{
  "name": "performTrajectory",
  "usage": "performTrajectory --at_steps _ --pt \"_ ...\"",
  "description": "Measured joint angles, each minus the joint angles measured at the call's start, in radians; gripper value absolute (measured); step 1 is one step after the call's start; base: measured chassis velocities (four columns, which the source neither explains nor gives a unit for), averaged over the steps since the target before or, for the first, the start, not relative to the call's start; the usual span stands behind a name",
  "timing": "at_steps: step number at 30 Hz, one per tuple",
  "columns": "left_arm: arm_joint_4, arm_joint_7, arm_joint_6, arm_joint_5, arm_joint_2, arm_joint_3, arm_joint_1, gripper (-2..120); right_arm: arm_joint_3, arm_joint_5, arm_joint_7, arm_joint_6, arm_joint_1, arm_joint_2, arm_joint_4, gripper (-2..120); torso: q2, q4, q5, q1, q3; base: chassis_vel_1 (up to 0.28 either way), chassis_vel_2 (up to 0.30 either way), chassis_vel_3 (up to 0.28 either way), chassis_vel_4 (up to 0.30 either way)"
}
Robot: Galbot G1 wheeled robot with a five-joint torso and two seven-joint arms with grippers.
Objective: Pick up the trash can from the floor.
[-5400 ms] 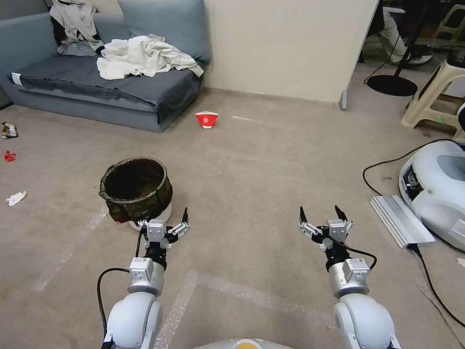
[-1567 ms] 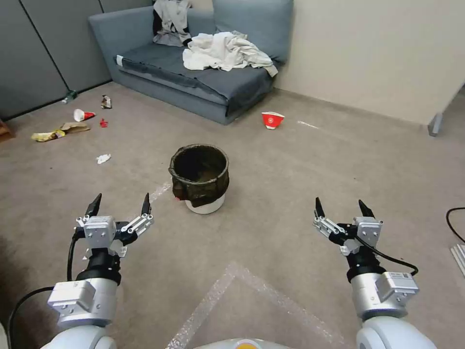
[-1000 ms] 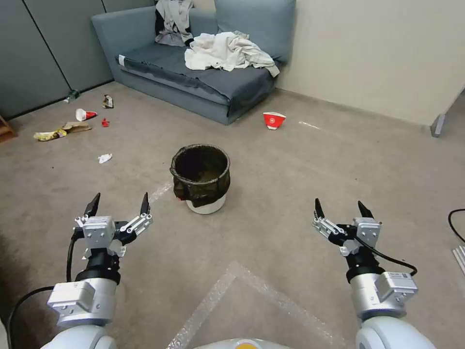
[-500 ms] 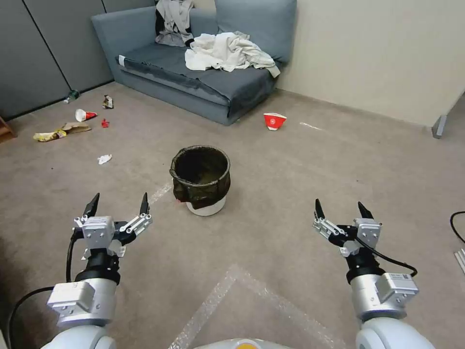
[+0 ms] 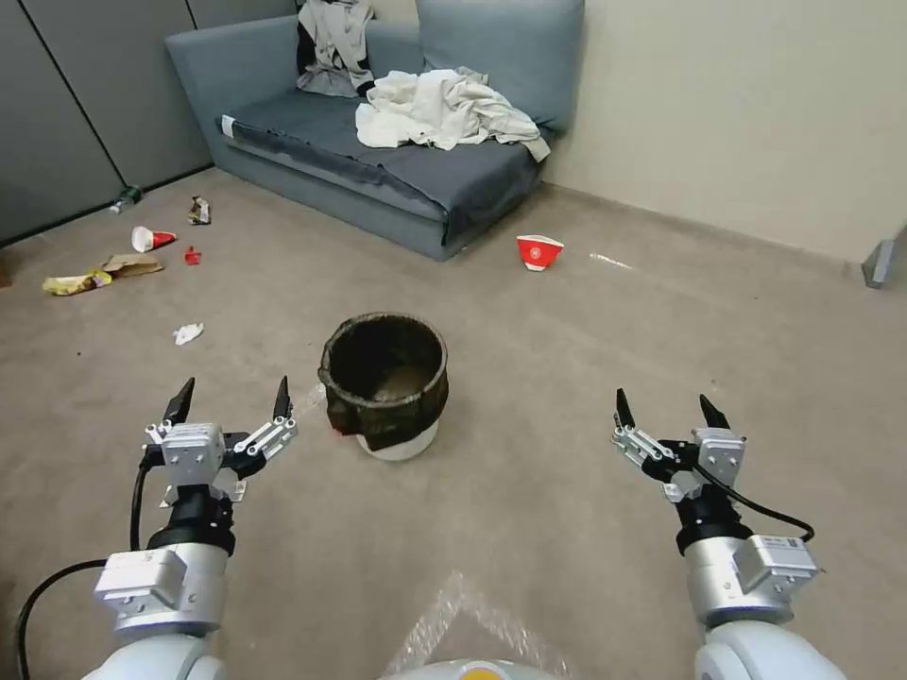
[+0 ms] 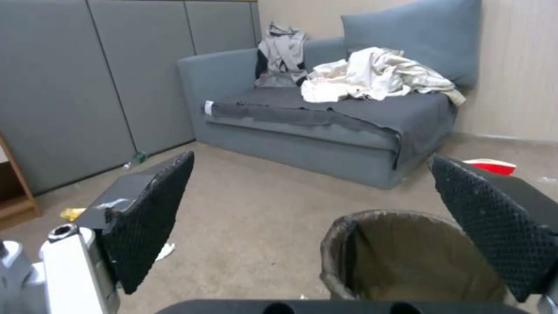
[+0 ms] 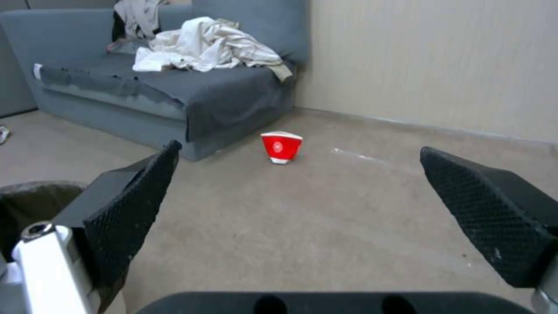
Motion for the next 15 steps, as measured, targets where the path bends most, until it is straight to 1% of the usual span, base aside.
performTrajectory --at_steps 9,15 --pt "0.008 -0.004 0.003 -0.001 0.001 -0.001 -0.006 100 -0.004 0.000 0.003 0.000 0.001 0.000 -0.001 100 0.000 -0.0002 0.0001 0.000 0.000 -0.151 0.151 0.148 -0.156" --pt "0.021 -0.006 0.012 -0.006 0.003 -0.002 -0.018 100 -0.007 0.013 0.009 0.009 0.010 0.000 -0.003 100 0.000 0.0001 0.0001 0.000 0.000 -0.151 0.166 0.139 -0.163"
